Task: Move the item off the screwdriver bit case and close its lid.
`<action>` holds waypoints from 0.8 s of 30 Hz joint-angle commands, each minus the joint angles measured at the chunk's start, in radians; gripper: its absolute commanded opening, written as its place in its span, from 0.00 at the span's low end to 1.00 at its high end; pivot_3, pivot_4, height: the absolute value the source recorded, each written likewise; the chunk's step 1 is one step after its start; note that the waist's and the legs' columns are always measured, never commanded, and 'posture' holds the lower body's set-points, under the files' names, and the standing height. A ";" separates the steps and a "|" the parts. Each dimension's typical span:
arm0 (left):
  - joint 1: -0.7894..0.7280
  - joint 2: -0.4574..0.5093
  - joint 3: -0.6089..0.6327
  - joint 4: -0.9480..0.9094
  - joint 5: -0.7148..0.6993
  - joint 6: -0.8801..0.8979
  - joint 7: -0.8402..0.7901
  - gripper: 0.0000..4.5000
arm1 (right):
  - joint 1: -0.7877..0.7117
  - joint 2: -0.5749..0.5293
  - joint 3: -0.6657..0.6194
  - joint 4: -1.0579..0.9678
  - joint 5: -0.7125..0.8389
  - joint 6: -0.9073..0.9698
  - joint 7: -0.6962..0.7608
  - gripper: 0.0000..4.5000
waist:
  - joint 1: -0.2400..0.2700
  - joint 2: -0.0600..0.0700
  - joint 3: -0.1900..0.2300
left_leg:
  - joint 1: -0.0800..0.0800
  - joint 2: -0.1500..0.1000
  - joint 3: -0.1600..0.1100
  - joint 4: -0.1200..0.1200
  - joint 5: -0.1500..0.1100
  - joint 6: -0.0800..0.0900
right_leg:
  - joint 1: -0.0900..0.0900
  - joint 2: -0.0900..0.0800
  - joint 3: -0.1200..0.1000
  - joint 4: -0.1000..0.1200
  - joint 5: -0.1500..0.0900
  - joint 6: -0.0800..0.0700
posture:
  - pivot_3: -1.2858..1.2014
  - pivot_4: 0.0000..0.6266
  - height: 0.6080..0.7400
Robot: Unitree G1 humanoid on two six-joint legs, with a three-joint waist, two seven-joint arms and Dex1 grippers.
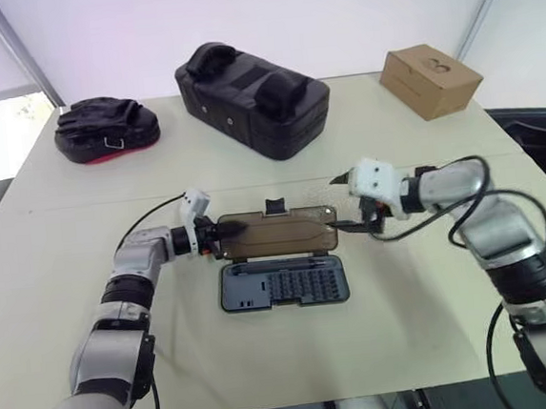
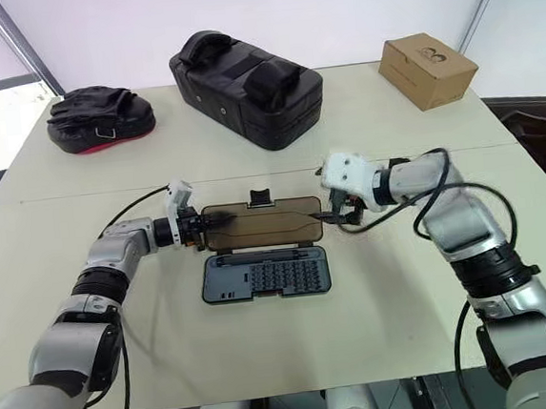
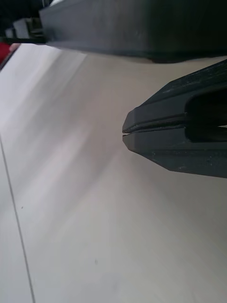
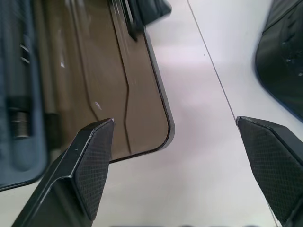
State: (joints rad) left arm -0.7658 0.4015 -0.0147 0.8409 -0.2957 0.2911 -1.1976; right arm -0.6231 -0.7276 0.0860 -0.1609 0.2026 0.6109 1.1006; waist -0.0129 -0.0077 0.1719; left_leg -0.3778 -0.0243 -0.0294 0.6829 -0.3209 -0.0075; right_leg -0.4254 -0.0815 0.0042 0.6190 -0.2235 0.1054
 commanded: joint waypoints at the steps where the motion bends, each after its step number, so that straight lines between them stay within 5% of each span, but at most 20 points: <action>1: -0.025 0.009 0.038 -0.047 -0.034 0.013 -0.040 0.00 | -0.055 -0.017 -0.232 -0.147 0.331 0.299 0.033 0.99 | 0.002 0.000 0.000 | -0.001 0.001 -0.001 0.000 0.000 0.000 | -0.001 0.000 0.000 0.000 0.000 0.000 | 0.52 0.24 1.00; 6: -0.026 0.021 0.021 -0.208 -0.075 0.111 -0.129 0.00 | -0.049 0.012 -0.391 -0.109 0.493 0.437 -0.069 0.99 | 0.005 -0.002 0.001 | -0.003 0.001 -0.002 0.000 0.000 0.000 | -0.001 -0.002 -0.002 -0.001 0.000 0.000 | 0.52 0.24 1.00; 16: 0.203 0.223 -0.187 -0.818 -0.162 0.386 -0.347 0.00 | 0.006 -0.035 -0.357 -0.097 0.507 0.394 -0.139 0.99 | -0.002 0.001 0.002 | -0.012 -0.001 0.000 0.000 0.000 0.000 | -0.010 -0.004 -0.001 -0.002 0.000 0.000 | 0.52 0.24 1.00; 22: 0.240 0.271 -0.203 -0.863 -0.153 0.358 -0.324 0.00 | 0.026 -0.077 -0.263 -0.149 0.486 0.358 -0.139 0.99 | 0.005 0.001 0.002 | -0.012 -0.001 -0.001 0.001 0.000 0.000 | -0.009 -0.004 -0.001 0.000 0.000 0.000 | 0.52 0.24 1.00; 24: 0.187 0.241 -0.150 -0.819 -0.190 0.387 -0.280 0.00 | 0.041 -0.096 -0.230 -0.182 0.484 0.342 -0.119 0.87 | 0.007 0.001 0.002 | -0.012 -0.001 -0.001 0.002 0.000 0.000 | -0.009 -0.004 -0.002 0.000 0.000 0.000 | 0.52 0.24 1.00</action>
State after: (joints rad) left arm -0.5287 0.6534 -0.2316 0.0086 -0.4471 0.6693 -1.5074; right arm -0.5822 -0.8000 -0.1493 -0.2891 0.6883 0.9808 0.9634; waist -0.0059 -0.0072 0.1743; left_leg -0.3899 -0.0259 -0.0308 0.6850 -0.3208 -0.0074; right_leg -0.4340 -0.0856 0.0022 0.6188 -0.2234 0.1053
